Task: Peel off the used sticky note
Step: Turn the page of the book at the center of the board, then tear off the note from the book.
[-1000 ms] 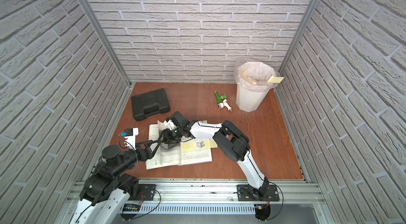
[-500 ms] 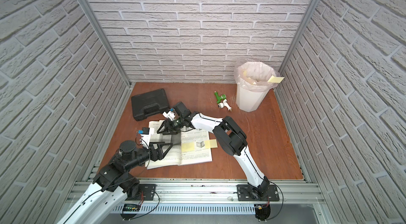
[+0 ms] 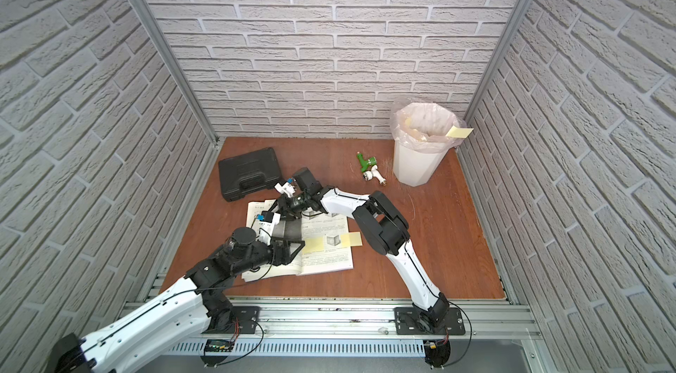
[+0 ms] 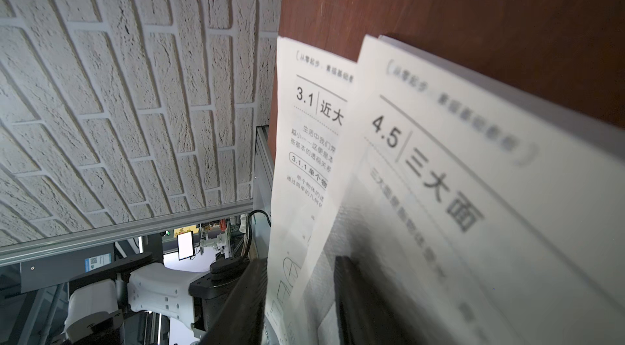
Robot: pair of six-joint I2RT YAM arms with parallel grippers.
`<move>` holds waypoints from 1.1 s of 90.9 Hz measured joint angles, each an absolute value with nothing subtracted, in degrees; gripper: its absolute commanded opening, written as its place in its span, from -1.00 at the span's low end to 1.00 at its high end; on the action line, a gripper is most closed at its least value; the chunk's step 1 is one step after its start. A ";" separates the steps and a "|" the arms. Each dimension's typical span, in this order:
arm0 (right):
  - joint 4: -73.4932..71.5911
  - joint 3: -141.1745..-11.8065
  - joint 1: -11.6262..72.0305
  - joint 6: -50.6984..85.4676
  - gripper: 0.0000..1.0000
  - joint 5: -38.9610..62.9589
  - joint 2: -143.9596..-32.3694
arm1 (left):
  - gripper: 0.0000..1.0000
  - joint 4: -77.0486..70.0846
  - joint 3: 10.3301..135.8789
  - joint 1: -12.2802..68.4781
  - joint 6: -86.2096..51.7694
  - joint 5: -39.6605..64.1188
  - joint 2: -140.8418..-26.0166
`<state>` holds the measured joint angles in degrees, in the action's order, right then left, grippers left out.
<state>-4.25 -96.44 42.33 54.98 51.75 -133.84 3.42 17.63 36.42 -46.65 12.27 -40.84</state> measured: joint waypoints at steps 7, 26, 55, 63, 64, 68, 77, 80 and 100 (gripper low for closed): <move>-7.07 -95.70 42.33 57.30 -0.25 52.03 -134.63 | 0.67 1.74 17.69 37.45 -46.68 11.35 -45.25; -9.91 -95.02 42.44 60.16 -0.27 52.31 -135.28 | 0.61 0.51 18.96 38.35 -47.22 9.58 -54.50; -5.93 -95.02 42.46 58.00 -0.19 48.53 -133.91 | 0.57 2.72 19.57 38.50 -49.12 6.00 -54.96; -3.40 -94.94 42.19 56.51 -0.15 46.24 -131.63 | 0.57 3.64 19.20 38.50 -49.39 5.34 -54.24; -3.14 -94.87 42.15 56.31 -0.14 45.91 -131.24 | 0.57 3.75 19.16 38.50 -49.41 5.28 -54.24; -2.35 -94.43 41.93 55.66 -0.12 44.69 -129.60 | 0.57 4.03 18.83 38.50 -49.58 4.99 -54.19; -1.13 -92.58 41.52 54.41 -0.08 42.24 -124.84 | 0.57 4.58 17.78 38.50 -49.80 4.54 -54.17; -0.86 -91.72 41.25 54.02 -0.07 41.43 -123.07 | 0.57 4.73 17.41 38.50 -49.82 4.36 -54.15; 1.13 -84.12 38.65 51.05 -0.03 35.73 -112.71 | 0.57 5.52 16.51 38.46 -50.26 3.40 -54.17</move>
